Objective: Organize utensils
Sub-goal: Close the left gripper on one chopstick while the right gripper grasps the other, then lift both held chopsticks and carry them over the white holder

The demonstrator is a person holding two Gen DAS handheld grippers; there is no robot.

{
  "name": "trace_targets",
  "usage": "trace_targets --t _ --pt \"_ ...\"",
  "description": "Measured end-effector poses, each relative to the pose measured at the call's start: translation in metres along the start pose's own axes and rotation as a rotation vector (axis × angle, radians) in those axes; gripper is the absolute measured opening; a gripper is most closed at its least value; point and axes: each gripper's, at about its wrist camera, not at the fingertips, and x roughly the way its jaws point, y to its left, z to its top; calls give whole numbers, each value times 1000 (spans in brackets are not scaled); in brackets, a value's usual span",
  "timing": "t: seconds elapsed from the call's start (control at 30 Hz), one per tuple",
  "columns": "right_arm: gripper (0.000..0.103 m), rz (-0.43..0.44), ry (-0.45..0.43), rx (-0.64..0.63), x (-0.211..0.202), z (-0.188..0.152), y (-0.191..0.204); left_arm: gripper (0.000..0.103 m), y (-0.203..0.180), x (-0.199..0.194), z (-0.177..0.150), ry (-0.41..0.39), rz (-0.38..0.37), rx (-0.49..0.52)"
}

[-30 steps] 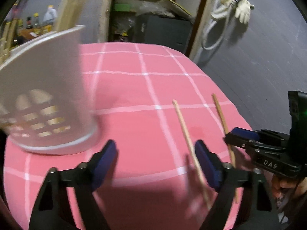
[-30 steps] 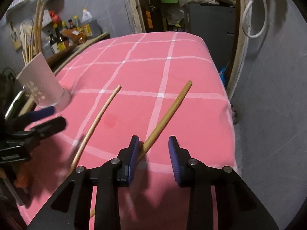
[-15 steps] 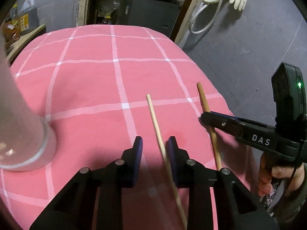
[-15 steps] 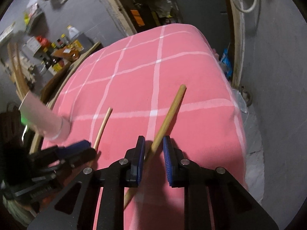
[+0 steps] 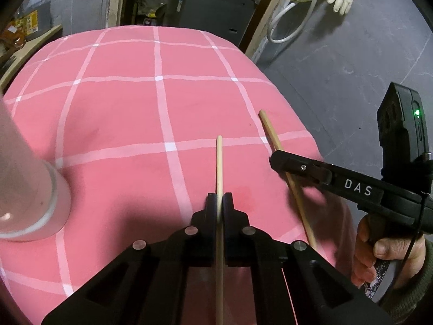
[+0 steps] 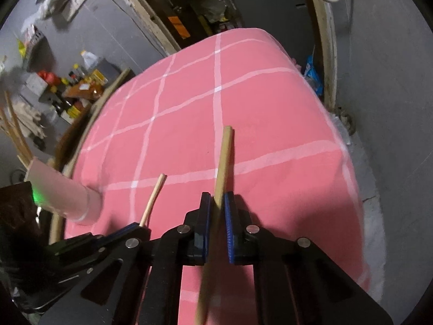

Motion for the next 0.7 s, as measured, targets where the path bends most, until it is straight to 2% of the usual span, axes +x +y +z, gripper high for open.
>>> trace_targets --t 0.13,0.27,0.53,0.7 --pt "6 46 -20 -42 -13 -15 13 2 0 -17 -10 -47 -15 11" --pt "6 95 -94 -100 -37 -30 28 2 -1 -40 -20 -123 -17 24" --pt "6 199 -387 -176 -85 -56 67 2 -7 -99 -38 -388 12 37" --pt "6 237 -543 -256 -100 -60 104 2 -6 -138 -44 -553 41 40"
